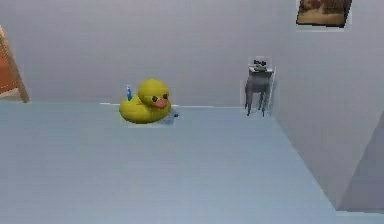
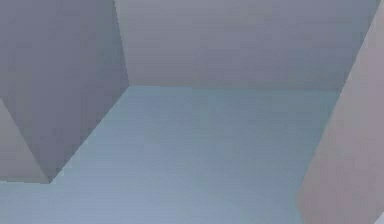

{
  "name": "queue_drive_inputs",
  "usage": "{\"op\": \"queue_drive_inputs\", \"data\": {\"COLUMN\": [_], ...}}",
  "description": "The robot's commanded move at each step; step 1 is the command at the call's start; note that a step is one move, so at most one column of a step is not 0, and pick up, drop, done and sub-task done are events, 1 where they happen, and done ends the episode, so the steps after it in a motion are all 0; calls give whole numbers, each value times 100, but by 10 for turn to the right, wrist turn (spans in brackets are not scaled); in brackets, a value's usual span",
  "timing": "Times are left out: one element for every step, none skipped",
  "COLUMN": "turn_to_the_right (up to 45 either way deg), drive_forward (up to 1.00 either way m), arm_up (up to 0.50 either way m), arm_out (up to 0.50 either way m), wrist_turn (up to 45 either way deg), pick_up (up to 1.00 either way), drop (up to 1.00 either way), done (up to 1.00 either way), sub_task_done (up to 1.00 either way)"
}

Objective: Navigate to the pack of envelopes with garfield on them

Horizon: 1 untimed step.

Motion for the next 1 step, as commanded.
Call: {"op": "queue_drive_inputs", "data": {"turn_to_the_right": [0], "drive_forward": [20], "arm_up": [0], "arm_out": [0], "wrist_turn": [0], "pick_up": [0], "drop": [0], "done": [0], "sub_task_done": [0]}}
